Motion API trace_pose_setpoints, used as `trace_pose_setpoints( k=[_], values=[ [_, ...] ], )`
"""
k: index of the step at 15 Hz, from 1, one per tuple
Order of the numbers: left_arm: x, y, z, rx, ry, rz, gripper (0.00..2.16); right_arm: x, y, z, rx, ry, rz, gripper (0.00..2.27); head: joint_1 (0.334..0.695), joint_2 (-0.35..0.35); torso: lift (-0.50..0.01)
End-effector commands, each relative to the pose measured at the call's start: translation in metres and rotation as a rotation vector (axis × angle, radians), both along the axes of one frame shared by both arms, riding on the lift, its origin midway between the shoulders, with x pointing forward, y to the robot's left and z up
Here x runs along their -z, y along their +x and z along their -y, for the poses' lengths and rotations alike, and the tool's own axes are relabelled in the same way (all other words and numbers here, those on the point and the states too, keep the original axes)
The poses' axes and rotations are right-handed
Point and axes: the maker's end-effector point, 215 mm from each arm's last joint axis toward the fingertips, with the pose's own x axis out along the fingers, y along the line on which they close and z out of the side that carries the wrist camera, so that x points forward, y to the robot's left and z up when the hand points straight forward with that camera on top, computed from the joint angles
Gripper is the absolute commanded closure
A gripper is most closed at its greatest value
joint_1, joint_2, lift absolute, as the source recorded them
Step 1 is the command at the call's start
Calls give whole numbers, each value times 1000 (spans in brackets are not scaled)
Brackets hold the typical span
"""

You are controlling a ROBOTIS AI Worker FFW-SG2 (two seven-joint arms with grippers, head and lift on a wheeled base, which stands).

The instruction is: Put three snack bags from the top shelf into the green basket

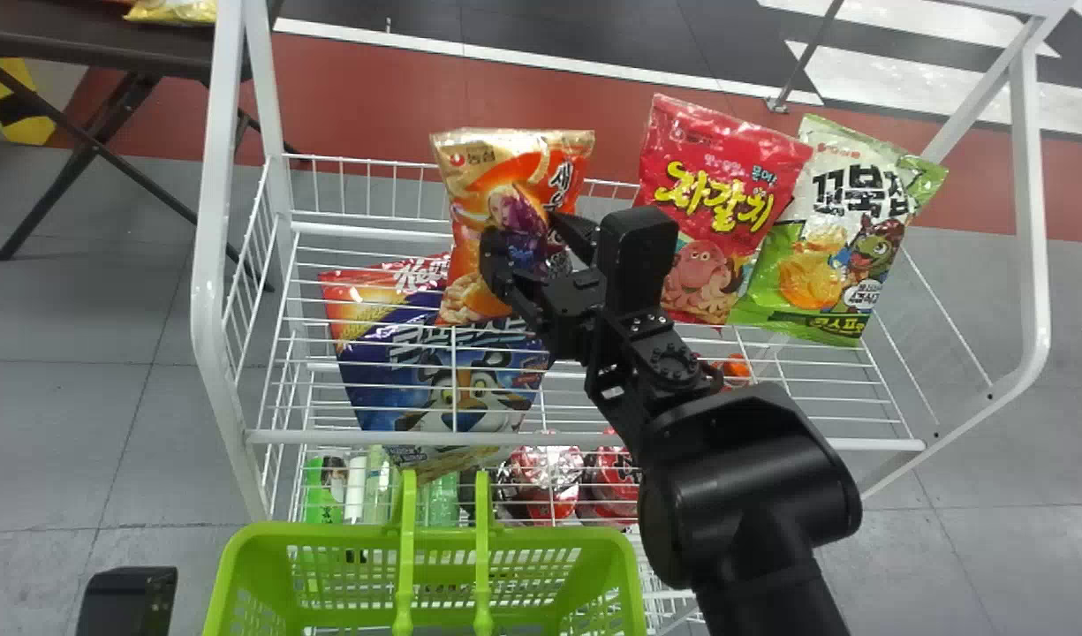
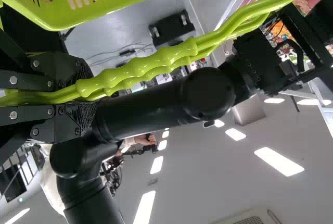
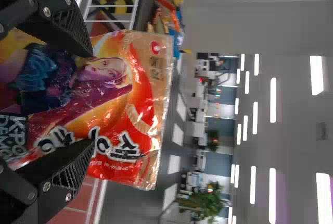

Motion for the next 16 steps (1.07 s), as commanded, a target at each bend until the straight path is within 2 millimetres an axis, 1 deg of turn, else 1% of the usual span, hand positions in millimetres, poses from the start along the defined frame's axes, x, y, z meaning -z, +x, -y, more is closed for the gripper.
trace_pose_setpoints(
  k=[1, 2, 6, 7, 8, 9, 10, 11, 14, 15, 16],
  values=[
    [0, 1, -3, -5, -2, -2, 1453, 0, -6, -6, -12, 2, -33, 2192, 695, -239, -46],
    [-1, 2, -5, -8, -7, -2, 1453, -12, -9, -8, -20, 7, -13, 2240, 695, -233, -46],
    [-3, 4, -8, -17, -5, 5, 1453, -45, -34, -13, -66, 19, -12, 2240, 695, -212, -46],
    [-2, 5, -8, -17, 0, 8, 1453, -52, -41, -3, -62, 13, -29, 2240, 695, -212, -46],
    [-2, 6, -9, -18, 4, 9, 1453, -53, -52, -4, -67, 20, -67, 2240, 695, -213, -46],
    [-2, 8, -10, -20, 5, 12, 1453, -58, -66, 8, -56, 21, -99, 2240, 695, -220, -46],
    [-2, 10, -12, -26, 9, 16, 1453, -60, -79, 13, -57, 21, -141, 2240, 695, -226, -46],
    [-2, 12, -13, -28, 9, 19, 1453, -63, -93, 22, -51, 9, -174, 2240, 695, -247, -46],
    [-3, 16, -12, -28, 13, 22, 1453, -70, -137, 57, -31, -9, -285, 2240, 695, -293, -46],
    [-3, 17, -12, -28, 15, 24, 1453, -68, -158, 70, -23, -14, -345, 2240, 695, -312, -46],
    [-2, 18, -12, -28, 16, 24, 1453, -67, -178, 77, -20, -18, -394, 2240, 695, -350, -46]
  ],
)
